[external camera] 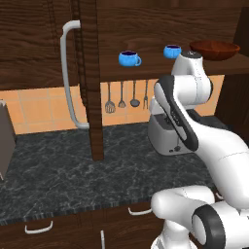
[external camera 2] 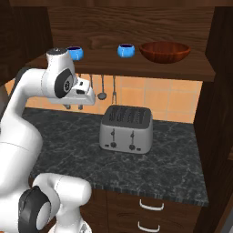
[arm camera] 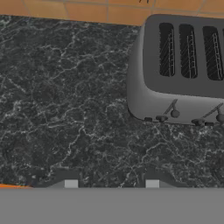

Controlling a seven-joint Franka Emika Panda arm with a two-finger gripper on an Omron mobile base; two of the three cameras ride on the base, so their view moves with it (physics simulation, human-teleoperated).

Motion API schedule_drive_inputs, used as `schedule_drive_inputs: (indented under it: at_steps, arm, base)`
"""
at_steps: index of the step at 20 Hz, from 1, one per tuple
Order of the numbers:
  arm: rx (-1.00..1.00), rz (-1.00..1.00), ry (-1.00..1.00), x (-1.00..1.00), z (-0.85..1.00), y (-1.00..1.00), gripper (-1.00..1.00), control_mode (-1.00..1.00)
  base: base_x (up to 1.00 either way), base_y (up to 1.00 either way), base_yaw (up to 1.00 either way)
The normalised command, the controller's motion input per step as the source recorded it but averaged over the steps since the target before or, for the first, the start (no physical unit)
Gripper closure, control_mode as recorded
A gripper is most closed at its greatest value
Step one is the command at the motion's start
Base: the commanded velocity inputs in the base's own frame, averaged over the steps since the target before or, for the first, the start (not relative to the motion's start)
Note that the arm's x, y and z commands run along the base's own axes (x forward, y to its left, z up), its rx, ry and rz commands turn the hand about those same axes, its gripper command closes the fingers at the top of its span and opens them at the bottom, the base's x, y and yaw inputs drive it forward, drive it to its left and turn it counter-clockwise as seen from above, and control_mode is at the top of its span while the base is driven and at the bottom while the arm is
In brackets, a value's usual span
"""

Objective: Gather all objects into one cabinet and sort the glasses and bowls to opposite sides.

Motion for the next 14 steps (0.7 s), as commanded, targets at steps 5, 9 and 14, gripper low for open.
schedule_drive_inputs:
  at_steps: [5, 9, 14]
  arm:
    - [0.00, 0.00, 0.00, -0.02, -0.01, 0.00, -1.00, -1.00]
    - [-0.05, 0.00, -0.32, -0.49, 0.05, 0.00, -1.00, -1.00]
    - [-0.23, 0.00, -0.73, -0.80, 0.45, 0.00, -1.00, -1.00]
  base:
    - [0.00, 0.00, 0.00]
    - [0.00, 0.00, 0.00]
    - [0.00, 0.00, 0.00]
